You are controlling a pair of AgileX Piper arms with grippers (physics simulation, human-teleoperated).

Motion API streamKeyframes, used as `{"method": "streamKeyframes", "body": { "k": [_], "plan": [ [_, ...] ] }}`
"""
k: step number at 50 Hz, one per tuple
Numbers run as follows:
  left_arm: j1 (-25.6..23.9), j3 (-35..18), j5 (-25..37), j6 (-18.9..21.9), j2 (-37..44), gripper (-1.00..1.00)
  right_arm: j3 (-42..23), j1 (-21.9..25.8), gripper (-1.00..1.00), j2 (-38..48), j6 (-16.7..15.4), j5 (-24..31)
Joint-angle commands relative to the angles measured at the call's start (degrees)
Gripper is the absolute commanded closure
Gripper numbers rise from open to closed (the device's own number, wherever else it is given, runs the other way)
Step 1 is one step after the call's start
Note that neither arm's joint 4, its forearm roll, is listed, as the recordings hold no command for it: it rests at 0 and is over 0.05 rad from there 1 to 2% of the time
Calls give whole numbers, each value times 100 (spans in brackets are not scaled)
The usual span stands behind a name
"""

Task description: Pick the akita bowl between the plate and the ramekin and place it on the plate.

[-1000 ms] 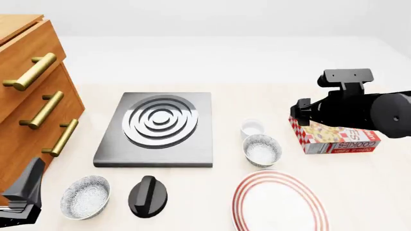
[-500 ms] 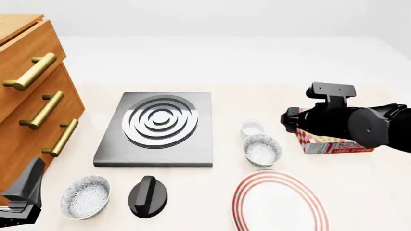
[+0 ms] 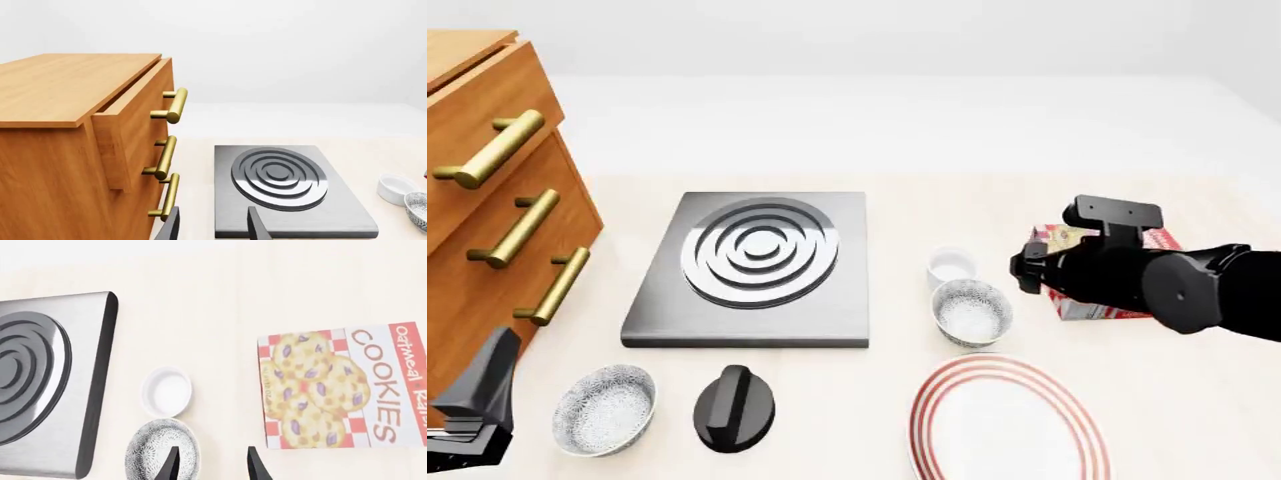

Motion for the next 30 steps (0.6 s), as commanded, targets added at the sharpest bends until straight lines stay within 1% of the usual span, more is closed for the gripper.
{"method": "streamKeyframes", "body": {
  "k": [1,3,17,30],
  "plan": [
    [0,0,0,0,0,-100,52,100,-100,272,159,-167],
    [0,0,0,0,0,-100,43,161,-100,341,219,-195],
    [0,0,0,0,0,-100,74,340,-100,717,212,-414],
    [0,0,0,0,0,-100,46,394,-100,898,178,-420]
  ]
}}
